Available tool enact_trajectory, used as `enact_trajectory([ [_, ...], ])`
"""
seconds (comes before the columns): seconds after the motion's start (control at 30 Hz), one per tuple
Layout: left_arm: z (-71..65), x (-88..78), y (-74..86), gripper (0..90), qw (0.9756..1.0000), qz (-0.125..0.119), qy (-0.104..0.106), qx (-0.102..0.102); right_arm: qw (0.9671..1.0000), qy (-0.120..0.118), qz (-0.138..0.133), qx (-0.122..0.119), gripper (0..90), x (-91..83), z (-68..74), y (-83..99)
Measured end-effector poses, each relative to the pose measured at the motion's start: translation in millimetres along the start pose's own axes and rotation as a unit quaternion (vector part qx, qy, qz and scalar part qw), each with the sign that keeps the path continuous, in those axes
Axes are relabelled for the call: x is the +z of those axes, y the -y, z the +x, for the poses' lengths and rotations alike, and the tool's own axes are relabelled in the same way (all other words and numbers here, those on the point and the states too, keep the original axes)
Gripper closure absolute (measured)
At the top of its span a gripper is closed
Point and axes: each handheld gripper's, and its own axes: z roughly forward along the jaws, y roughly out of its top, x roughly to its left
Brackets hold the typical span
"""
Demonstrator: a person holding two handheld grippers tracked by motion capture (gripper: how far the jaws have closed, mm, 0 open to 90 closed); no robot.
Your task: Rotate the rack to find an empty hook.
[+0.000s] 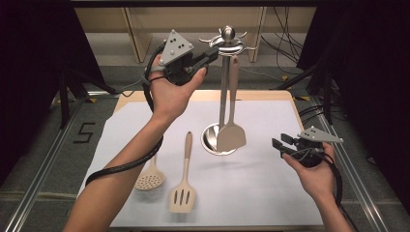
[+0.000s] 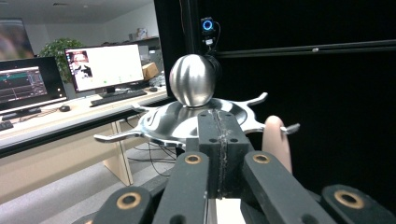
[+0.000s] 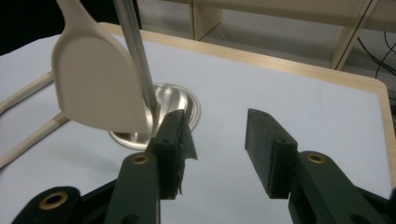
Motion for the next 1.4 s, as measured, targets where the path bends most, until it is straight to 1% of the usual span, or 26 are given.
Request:
enact_trajectory([
  [0.07, 2.5, 1.2, -0.1, 89.1, 1.0000, -0.001, -0.001, -0.005, 1.0000, 0.006, -0.001, -0.005, 58.7, -1.1, -0.2, -0.5],
  [0.1, 3.3, 1.4, -0.3, 89.1, 1.0000, 0.000, -0.003, -0.005, 0.9999, 0.008, 0.002, 0.007, 58.7, -1.8, 2.1, -0.3],
  [0.17, 4.3, 1.7, -0.6, 89.1, 1.0000, 0.000, -0.003, -0.004, 0.9999, 0.011, -0.009, 0.009, 58.7, -0.4, 2.6, 0.4],
  [0.2, 5.3, 1.8, -0.5, 89.1, 1.0000, 0.000, -0.005, -0.005, 0.9999, 0.011, -0.008, 0.006, 58.7, -0.3, 2.1, 0.7],
  [0.23, 6.2, 2.3, -0.4, 89.1, 1.0000, -0.002, -0.004, -0.004, 0.9999, 0.011, -0.008, 0.006, 58.7, -0.3, 2.1, 0.7],
  [0.27, 7.2, 1.1, -0.1, 89.1, 0.9999, 0.000, -0.010, -0.005, 0.9999, 0.011, -0.005, 0.012, 58.7, -0.6, 2.8, 0.5],
  [0.33, 10.3, 0.9, 1.1, 89.1, 0.9999, -0.001, -0.011, -0.005, 0.9998, 0.011, -0.004, 0.013, 58.7, -0.5, 2.8, 0.6],
  [0.4, 13.1, 0.7, 3.6, 89.1, 0.9998, 0.003, -0.019, -0.008, 0.9998, 0.011, -0.005, 0.013, 58.7, -0.4, 2.8, 0.6],
  [0.43, 15.0, 1.3, 5.0, 89.1, 0.9997, 0.006, -0.021, -0.009, 0.9999, 0.004, 0.002, 0.011, 58.7, -0.8, 2.2, 0.2],
  [0.47, 16.5, 2.3, 6.0, 89.1, 0.9997, 0.006, -0.020, -0.011, 0.9999, 0.003, 0.003, 0.013, 58.7, -0.5, 2.6, 0.1],
  [0.5, 18.5, 3.1, 7.3, 89.1, 0.9997, 0.007, -0.021, -0.013, 1.0000, 0.004, 0.000, 0.004, 58.6, 0.3, 1.5, 0.6],
  [0.53, 19.7, 3.0, 8.0, 89.1, 0.9995, 0.009, -0.025, -0.014, 1.0000, 0.003, 0.001, 0.000, 58.7, 0.4, 1.4, 0.2],
  [0.57, 20.6, 3.8, 8.5, 89.0, 0.9996, 0.008, -0.023, -0.015, 1.0000, 0.002, 0.003, 0.006, 58.6, 0.2, 2.3, 0.1],
  [0.6, 21.7, 4.1, 8.8, 89.0, 0.9996, 0.008, -0.024, -0.016, 1.0000, 0.003, -0.002, -0.001, 58.7, 1.0, 1.3, 0.3],
  [0.63, 22.1, 4.3, 8.8, 89.0, 0.9996, 0.008, -0.024, -0.016, 1.0000, 0.003, -0.002, -0.001, 58.7, 1.0, 1.3, 0.3],
  [0.67, 22.3, 4.5, 8.6, 89.0, 0.9995, 0.008, -0.024, -0.016, 1.0000, 0.002, -0.003, -0.007, 58.7, 0.9, 0.2, -0.4],
  [0.73, 22.6, 4.7, 7.4, 89.0, 0.9996, 0.009, -0.025, -0.013, 1.0000, 0.002, -0.001, -0.004, 58.6, 0.7, 0.5, -0.6],
  [0.8, 23.7, 5.4, 6.6, 89.0, 0.9995, 0.010, -0.028, -0.013, 1.0000, 0.004, -0.004, -0.007, 58.7, 1.3, 0.1, -0.1],
  [0.9, 26.5, 7.6, 5.9, 89.0, 0.9993, 0.014, -0.030, -0.016, 0.9999, 0.005, 0.005, 0.008, 58.6, -0.2, 2.5, 0.1],
  [1.0, 29.1, 10.3, 4.7, 89.0, 0.9992, 0.018, -0.031, -0.014, 1.0000, 0.005, 0.005, 0.007, 58.6, -0.1, 2.4, 0.0],
  [1.07, 30.7, 12.2, 4.4, 89.0, 0.9992, 0.020, -0.032, -0.015, 1.0000, 0.005, 0.001, 0.000, 58.6, 0.5, 1.4, 0.2],
  [1.17, 34.5, 15.1, 4.1, 88.9, 0.9991, 0.023, -0.034, -0.013, 0.9999, 0.006, 0.008, 0.012, 58.5, 0.0, 2.8, 0.2],
  [1.33, 39.2, 19.6, 3.8, 88.9, 0.9990, 0.026, -0.031, -0.018, 0.9999, 0.007, 0.006, 0.006, 58.4, 1.0, 1.9, 0.9],
  [1.37, 39.6, 20.8, 3.5, 88.9, 0.9990, 0.026, -0.031, -0.019, 0.9999, 0.006, 0.007, 0.009, 58.5, 0.8, 2.1, 0.7],
  [1.4, 40.4, 21.7, 3.0, 88.9, 0.9990, 0.029, -0.031, -0.016, 1.0000, 0.004, 0.003, -0.002, 58.5, 1.5, -0.3, 0.4],
])
